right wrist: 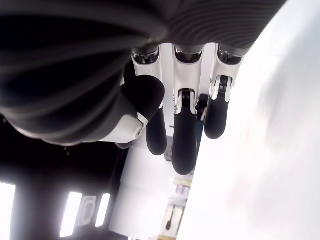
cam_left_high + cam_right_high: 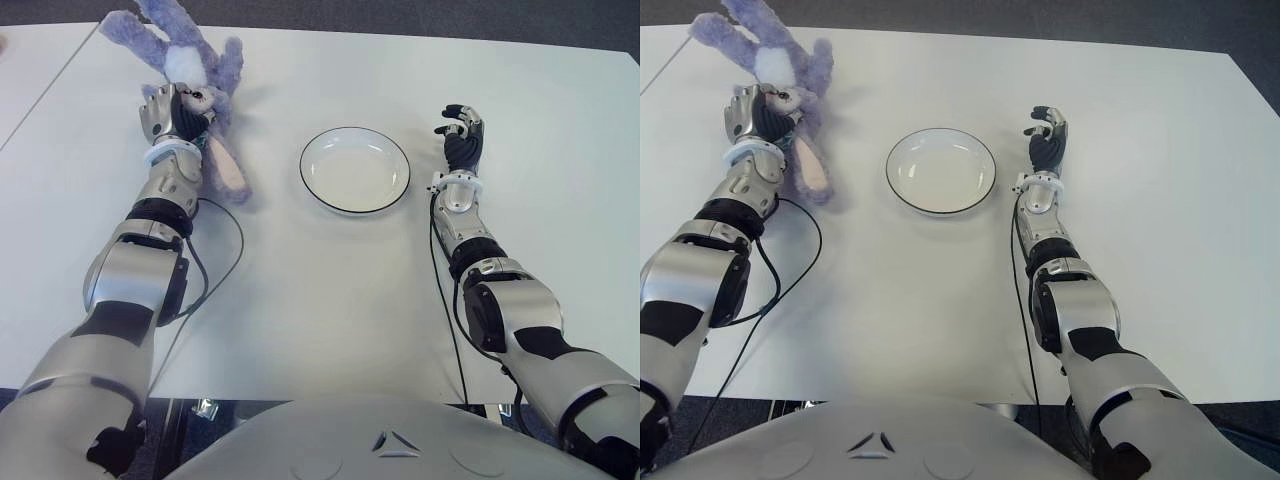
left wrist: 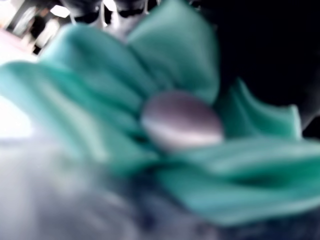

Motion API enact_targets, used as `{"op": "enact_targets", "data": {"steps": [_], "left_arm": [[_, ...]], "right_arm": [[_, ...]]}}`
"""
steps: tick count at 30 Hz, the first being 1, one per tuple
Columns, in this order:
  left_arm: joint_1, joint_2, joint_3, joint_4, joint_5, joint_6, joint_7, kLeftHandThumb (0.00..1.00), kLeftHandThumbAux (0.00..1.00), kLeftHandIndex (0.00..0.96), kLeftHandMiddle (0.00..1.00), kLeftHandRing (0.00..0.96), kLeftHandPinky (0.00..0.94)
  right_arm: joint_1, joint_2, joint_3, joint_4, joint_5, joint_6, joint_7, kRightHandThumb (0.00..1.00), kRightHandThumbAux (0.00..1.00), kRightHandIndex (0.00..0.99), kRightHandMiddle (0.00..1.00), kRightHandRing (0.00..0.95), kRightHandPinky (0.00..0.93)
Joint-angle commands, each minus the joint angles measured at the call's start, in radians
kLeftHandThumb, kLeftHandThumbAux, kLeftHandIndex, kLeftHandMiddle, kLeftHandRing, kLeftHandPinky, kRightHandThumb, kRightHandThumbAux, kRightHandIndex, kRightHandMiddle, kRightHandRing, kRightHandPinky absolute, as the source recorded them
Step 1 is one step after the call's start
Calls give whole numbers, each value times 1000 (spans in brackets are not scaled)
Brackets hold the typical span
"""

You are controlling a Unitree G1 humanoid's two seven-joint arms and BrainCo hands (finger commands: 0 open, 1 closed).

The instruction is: Put the doll into the plate.

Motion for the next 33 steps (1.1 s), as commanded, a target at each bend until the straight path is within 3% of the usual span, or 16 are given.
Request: {"op": "enact_targets", "data": {"steps": [1, 8, 14, 19, 25, 33], "left_arm": [[144, -102, -171, 127, 126, 69, -50, 601, 718, 766, 803, 774, 731], [134, -66, -287, 122, 222, 53, -34, 543, 751, 741, 811, 793, 806], [108, -52, -368, 115, 282, 57, -49, 457, 802, 721, 818, 807, 775], [89, -66, -405, 99, 298, 67, -61, 442, 808, 712, 821, 807, 810], [57, -62, -500, 57, 364, 68, -111, 434, 805, 704, 823, 814, 814], [54, 14, -547, -135, 385, 83, -144, 411, 816, 703, 827, 820, 820]], "right_arm": [[346, 85, 2, 170, -21, -10, 5, 1000, 666, 301, 318, 464, 291], [345, 91, 1, 170, -22, -5, 6, 1000, 666, 298, 315, 463, 287], [343, 93, 0, 170, -22, -5, 9, 1000, 666, 299, 313, 463, 292], [343, 96, -1, 170, -22, -7, 9, 1000, 666, 299, 313, 463, 296], [344, 105, 7, 167, -31, -14, -15, 1000, 666, 296, 315, 464, 295], [345, 110, 8, 168, -30, -8, -22, 1000, 666, 293, 312, 463, 266]]}}
